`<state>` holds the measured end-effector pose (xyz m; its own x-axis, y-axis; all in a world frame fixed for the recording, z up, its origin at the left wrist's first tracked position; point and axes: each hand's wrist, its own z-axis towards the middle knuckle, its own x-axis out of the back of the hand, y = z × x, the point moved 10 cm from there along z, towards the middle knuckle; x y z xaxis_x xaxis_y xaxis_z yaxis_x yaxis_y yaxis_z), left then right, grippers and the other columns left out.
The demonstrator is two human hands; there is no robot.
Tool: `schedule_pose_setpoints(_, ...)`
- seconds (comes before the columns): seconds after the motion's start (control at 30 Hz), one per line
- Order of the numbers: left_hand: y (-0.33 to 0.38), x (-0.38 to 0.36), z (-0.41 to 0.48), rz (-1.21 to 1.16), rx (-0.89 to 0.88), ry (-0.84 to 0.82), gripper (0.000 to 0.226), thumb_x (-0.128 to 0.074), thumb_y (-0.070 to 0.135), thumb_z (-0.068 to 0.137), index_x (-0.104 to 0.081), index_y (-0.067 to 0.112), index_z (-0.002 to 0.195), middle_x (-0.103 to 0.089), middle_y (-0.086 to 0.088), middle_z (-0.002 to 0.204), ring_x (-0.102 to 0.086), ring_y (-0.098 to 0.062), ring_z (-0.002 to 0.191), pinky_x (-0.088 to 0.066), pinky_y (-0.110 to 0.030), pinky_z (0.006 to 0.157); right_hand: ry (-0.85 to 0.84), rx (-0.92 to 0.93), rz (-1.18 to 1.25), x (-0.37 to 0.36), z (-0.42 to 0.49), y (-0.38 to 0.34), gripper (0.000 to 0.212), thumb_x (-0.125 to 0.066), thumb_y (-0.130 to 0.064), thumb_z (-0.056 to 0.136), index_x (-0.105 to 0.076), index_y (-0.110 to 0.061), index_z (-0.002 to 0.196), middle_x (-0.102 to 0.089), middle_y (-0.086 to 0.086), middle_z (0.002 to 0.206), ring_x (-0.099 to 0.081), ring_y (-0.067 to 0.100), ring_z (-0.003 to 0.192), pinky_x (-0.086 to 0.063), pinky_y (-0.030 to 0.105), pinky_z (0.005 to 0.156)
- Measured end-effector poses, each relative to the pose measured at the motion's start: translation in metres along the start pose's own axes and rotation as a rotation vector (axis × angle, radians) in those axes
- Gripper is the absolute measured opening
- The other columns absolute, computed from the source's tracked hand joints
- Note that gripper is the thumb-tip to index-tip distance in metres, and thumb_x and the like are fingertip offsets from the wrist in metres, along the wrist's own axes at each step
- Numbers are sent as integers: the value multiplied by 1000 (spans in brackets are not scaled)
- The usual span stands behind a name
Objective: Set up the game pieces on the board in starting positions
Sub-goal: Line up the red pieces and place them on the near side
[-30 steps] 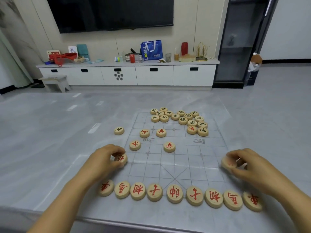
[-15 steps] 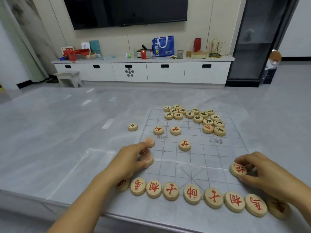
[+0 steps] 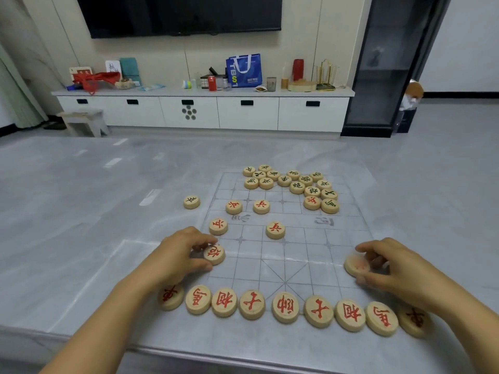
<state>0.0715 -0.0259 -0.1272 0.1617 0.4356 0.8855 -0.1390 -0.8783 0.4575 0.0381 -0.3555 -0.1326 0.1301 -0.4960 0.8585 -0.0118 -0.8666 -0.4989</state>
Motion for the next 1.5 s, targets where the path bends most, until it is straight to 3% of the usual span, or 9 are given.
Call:
schedule_pose_setpoints(0.2,0,1,1,-51,21,27,41,-72,21,78,-59,26,116,-53,6,107,-52,-10,97,-38,-18,83,29,37,-79,-2,2,-8,42,-63,-35,83,-51,-27,122,-45,-13,104,-51,4,92,-43,20,80)
schedule_pose_setpoints(0.53,0,0,1,-15,20,18,42,-71,25,78,-57,28,118,-54,7,110,-52,-10,99,-40,-18,83,13,40,-82,-3,2,-9,40,-60,-36,85,-50,-28,123,-45,-13,106,-49,3,91,-40,17,74)
schedule_pose_setpoints(0.9,-3,-1,0,-41,50,-13,56,-73,28,76,-50,27,127,-51,10,112,-50,-8,103,-37,-17,85,-48,6,-69,-7,3,-6,45,-65,-37,81,-48,-31,122,-42,-15,106,-49,3,93,-42,18,80)
schedule_pose_setpoints(1.07,-6,2,3,-117,50,11,39,-66,31,82,-56,26,120,-55,8,109,-53,-8,98,-37,-15,80,-7,-14,9,-2,5,-6,47,-62,-38,83,-45,-29,127,-43,-15,101,-49,2,88,-39,19,76)
schedule_pose_setpoints(1.23,-8,27,13,-215,31,257,20,-49,22,94,-61,22,109,-56,6,111,-51,-10,98,-39,-20,82,245,144,-8,18,8,-48,42,-55,-34,88,-49,-22,128,-42,-12,117,-47,7,102,-38,21,87)
schedule_pose_setpoints(1.37,3,25,26,-138,-46,254,25,-44,16,96,-61,22,113,-55,4,126,-48,-14,117,-36,-21,90,166,274,-158,-8,17,-95,41,-45,-31,94,-44,-25,134,-35,-9,143,-35,10,129,-30,25,106)
schedule_pose_setpoints(1.5,16,10,38,95,-138,114,39,-38,10,97,-53,30,127,-36,10,147,-28,-15,135,-23,-30,109,24,335,-217,-38,29,-124,46,-38,-26,97,-30,-28,142,-16,-12,154,-19,9,140,-21,27,114)
